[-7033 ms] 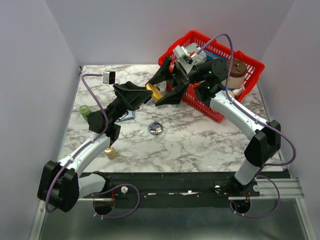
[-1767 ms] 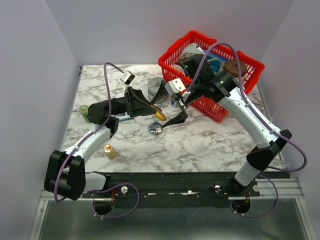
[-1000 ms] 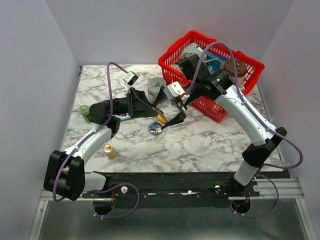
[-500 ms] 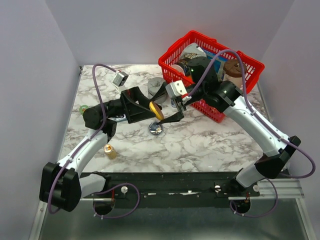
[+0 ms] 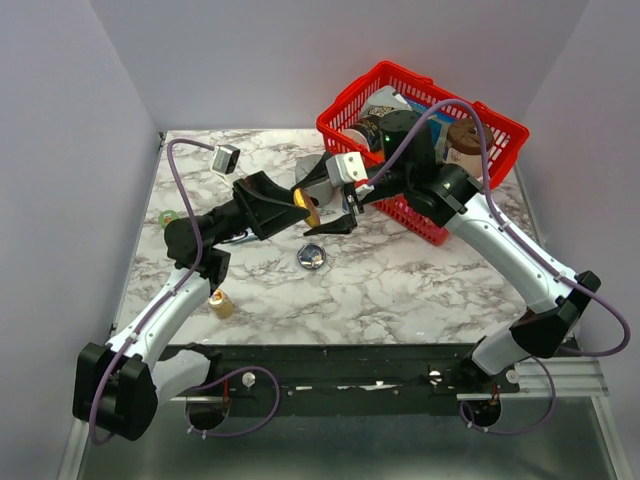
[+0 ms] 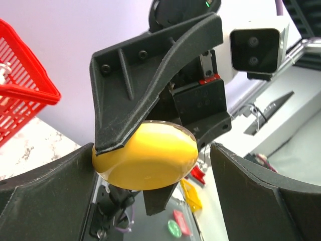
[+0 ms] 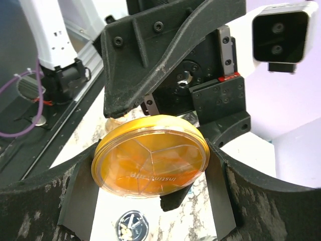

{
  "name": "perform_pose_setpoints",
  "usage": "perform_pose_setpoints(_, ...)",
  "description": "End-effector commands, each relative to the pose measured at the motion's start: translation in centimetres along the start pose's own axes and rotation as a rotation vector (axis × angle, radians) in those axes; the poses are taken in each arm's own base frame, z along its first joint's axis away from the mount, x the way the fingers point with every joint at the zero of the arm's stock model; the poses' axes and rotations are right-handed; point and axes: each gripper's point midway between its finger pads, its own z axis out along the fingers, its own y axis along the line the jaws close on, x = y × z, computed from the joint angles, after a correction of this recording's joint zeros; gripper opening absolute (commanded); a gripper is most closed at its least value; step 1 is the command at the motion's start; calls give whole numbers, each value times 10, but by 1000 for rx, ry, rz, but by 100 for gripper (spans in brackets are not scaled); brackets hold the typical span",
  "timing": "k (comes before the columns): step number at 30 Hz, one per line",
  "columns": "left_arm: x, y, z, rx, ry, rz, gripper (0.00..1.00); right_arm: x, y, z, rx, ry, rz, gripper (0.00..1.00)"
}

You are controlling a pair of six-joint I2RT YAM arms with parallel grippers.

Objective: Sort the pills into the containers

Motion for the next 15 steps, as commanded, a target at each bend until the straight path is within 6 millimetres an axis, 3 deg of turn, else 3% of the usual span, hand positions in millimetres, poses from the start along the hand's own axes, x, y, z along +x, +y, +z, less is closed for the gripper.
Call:
perform_pose_setpoints(1, -22, -19, 2, 6, -126, 59, 99, 18, -10, -2, 73, 67, 45, 25)
perform_pose_setpoints(15, -32, -16, -1, 3, -214, -80, 99, 17, -17, -3, 108, 77, 37, 25)
